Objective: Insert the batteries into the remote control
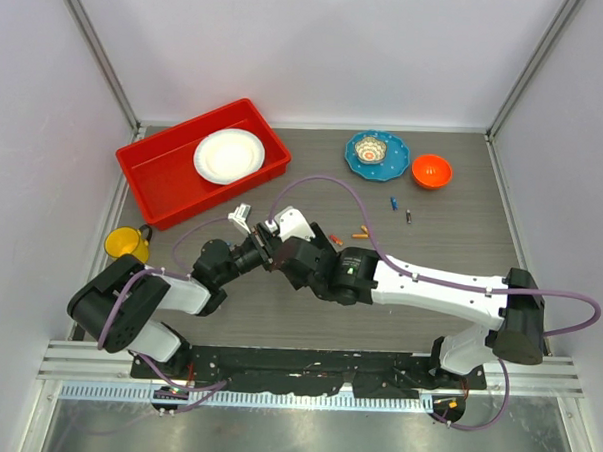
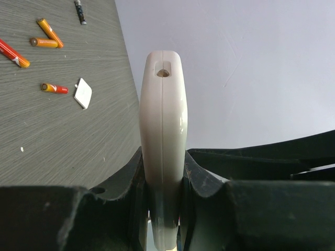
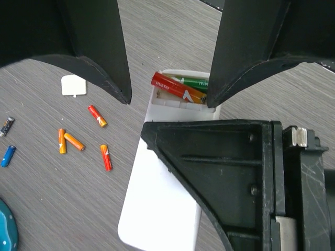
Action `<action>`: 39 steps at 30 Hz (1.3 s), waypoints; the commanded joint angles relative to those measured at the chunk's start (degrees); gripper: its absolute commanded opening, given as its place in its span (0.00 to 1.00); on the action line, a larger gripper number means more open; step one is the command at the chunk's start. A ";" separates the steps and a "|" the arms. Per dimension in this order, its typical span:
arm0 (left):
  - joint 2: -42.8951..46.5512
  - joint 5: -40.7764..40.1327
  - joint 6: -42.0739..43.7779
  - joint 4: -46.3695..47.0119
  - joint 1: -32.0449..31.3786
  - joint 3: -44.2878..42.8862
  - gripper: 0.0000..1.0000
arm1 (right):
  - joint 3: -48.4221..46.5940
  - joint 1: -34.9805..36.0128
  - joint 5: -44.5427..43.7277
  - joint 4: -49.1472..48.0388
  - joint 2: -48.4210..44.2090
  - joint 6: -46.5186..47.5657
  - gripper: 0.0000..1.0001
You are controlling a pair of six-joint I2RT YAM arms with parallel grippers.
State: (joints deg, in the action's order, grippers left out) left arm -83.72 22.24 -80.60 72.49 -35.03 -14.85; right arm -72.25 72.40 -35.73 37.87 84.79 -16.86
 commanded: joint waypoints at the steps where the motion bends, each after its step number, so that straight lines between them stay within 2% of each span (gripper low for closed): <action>1: 1.02 0.26 0.09 16.11 -0.48 -0.70 0.00 | -4.21 0.11 1.10 -3.41 -0.77 -1.42 0.66; 10: 0.05 0.09 0.79 16.02 -0.48 -0.71 0.00 | -5.18 0.11 1.80 -3.41 -5.60 -2.21 0.68; 14: 0.23 -0.27 0.88 16.11 -0.48 -1.14 0.00 | -2.29 -0.50 -2.14 -6.13 -12.62 -3.26 0.68; 16: 0.49 -0.44 0.88 16.11 -0.48 -1.32 0.00 | 2.79 -2.60 -1.20 -9.73 -18.07 -6.49 0.69; 21: 2.94 -0.53 0.79 16.11 -0.48 -1.50 0.00 | 18.41 -13.14 13.62 -20.95 -27.65 -15.65 0.69; 25: 4.88 -1.06 0.70 16.11 -0.48 -1.23 0.00 | 27.06 -15.45 18.58 -29.15 -33.80 -20.84 0.70; 31: 5.33 -0.71 -0.09 16.11 -0.48 -2.29 0.00 | 31.99 -15.97 20.52 -35.49 -35.93 -23.39 0.70; 39: 5.50 -0.44 -0.61 16.11 -0.48 -2.29 0.00 | 32.61 -16.24 21.31 -36.55 -35.05 -23.65 0.70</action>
State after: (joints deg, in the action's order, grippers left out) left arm -79.46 22.02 -80.84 73.65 -35.24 -15.22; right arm -39.27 56.49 -15.27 5.82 49.89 -39.27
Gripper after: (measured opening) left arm 0.266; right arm 0.694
